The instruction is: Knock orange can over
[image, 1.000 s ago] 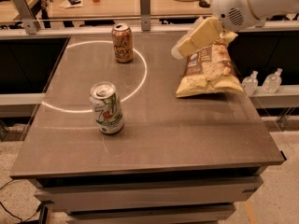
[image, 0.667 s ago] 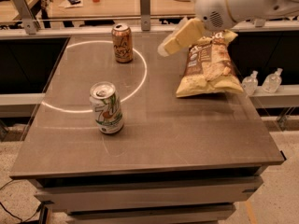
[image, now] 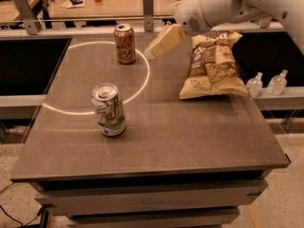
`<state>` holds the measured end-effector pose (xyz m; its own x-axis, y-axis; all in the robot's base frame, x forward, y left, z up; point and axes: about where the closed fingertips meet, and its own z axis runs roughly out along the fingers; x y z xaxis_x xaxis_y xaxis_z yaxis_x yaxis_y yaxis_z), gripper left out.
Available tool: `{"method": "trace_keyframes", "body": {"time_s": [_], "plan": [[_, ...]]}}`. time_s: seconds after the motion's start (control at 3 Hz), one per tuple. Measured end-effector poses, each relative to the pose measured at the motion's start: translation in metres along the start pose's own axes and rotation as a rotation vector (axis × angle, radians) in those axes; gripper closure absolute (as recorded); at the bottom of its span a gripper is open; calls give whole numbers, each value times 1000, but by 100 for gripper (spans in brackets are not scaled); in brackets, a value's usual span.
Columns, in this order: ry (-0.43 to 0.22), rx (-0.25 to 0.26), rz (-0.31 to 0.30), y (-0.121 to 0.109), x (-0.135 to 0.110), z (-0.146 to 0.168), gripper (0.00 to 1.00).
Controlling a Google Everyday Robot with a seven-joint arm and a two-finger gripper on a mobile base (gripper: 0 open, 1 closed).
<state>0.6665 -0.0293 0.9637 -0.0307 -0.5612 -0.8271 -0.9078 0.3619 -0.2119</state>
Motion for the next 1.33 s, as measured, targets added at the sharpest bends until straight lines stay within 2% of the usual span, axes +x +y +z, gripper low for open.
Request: {"method": "trace_keyframes", "body": {"time_s": [0.33,0.67,1.33], "plan": [[-14,-47,34,-9,11,29,0],[-14,-47,34,-9,11,29,0],[-42,-29,100,-17,21,57,0]]}}
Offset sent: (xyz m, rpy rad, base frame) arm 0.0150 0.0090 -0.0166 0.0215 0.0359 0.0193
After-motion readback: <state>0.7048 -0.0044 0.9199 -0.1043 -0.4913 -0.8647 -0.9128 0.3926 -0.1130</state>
